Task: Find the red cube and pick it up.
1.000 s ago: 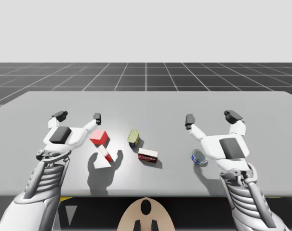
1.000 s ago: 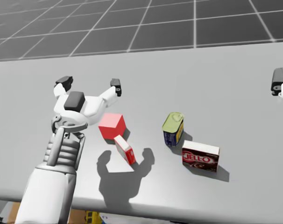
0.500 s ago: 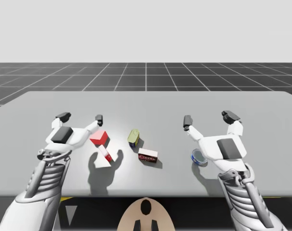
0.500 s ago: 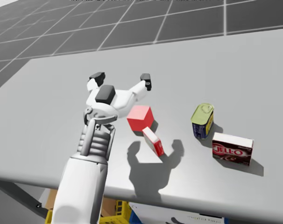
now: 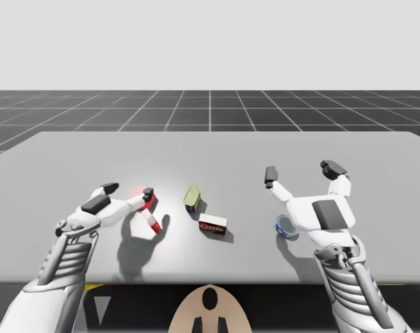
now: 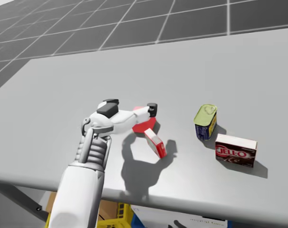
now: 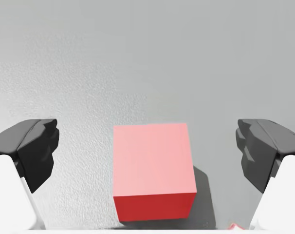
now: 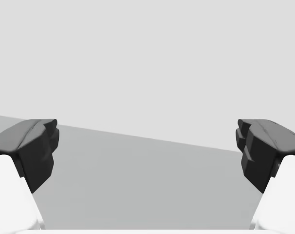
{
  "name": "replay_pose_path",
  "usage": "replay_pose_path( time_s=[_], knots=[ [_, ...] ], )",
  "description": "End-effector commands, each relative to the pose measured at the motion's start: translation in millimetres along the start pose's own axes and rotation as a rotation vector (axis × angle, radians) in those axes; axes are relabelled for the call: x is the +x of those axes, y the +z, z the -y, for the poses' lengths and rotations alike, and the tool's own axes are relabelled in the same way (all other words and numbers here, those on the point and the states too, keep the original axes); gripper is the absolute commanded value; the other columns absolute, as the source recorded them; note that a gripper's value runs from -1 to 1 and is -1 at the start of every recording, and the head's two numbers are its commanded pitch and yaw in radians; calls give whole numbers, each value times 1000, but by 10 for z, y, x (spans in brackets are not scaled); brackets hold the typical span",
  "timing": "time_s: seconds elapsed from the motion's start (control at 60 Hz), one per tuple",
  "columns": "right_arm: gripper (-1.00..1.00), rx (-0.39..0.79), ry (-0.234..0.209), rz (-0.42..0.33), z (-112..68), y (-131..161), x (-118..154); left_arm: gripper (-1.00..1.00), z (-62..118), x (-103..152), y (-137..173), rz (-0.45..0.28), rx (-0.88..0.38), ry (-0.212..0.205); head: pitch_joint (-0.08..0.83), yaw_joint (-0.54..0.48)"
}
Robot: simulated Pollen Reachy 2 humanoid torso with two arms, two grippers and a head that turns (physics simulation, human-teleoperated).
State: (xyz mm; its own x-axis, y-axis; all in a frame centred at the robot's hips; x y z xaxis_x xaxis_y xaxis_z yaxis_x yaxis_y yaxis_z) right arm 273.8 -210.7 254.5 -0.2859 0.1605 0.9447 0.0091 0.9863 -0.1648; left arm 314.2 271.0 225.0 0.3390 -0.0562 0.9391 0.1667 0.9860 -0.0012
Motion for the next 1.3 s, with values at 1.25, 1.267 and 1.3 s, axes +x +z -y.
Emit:
replay_pose_path(
  time_s=[1.25, 1.267, 1.3],
  knots=[
    [-1000, -13, -35, 8, 44, -27, -13, 973, 12, -314, -555, -231, 48, -3, 352, 389],
    [-1000, -13, -36, 8, 44, -27, -13, 978, 12, -315, -556, -229, 50, -3, 346, 388],
    [-1000, -8, -43, 13, 46, -23, -10, 967, 20, -313, -548, -225, 52, -1, 336, 387]
  ],
)
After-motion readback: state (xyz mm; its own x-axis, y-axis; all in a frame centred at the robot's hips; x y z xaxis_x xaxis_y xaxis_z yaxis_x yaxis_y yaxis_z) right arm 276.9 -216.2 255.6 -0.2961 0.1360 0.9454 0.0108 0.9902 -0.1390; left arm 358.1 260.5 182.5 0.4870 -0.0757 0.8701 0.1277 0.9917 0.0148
